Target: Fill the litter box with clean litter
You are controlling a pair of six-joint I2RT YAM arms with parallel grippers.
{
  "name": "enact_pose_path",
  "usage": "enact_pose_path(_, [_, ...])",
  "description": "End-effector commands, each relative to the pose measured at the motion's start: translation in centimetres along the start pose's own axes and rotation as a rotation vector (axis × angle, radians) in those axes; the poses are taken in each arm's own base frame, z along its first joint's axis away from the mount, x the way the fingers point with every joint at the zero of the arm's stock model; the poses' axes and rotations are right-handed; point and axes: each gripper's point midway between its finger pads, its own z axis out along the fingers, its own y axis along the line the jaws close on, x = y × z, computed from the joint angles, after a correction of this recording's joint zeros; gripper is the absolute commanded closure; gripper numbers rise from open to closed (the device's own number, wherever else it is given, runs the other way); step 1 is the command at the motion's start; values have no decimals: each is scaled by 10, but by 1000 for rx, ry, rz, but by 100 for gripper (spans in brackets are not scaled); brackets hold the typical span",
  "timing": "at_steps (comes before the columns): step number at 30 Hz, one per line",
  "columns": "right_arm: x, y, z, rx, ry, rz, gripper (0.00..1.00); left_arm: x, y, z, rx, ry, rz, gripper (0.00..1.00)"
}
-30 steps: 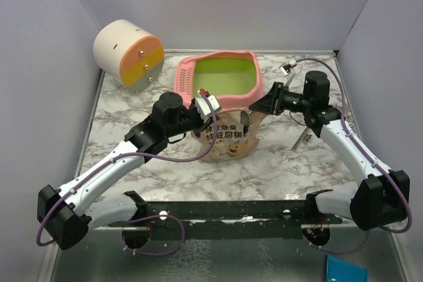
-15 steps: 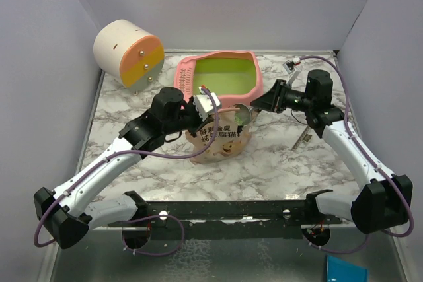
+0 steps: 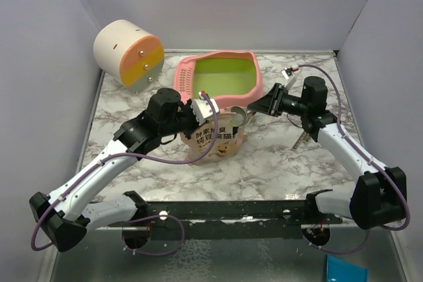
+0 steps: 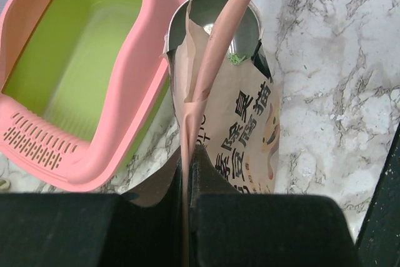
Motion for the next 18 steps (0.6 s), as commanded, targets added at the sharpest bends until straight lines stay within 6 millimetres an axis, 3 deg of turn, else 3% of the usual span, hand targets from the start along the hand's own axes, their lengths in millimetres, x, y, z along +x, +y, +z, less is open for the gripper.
enact_pose_path(1, [-17,13,2,-63,-63,1,99,-67,20,-34,-118,-261,116,100])
enact_pose_path(7, [-32,13,-5,-54,-110,23,99,-67,17,-37,-116,-291,93,83])
enact_pose_path(18, [-44,2,-24,-81,-140,90,99,-72,18,-43,-132,-313,101,78])
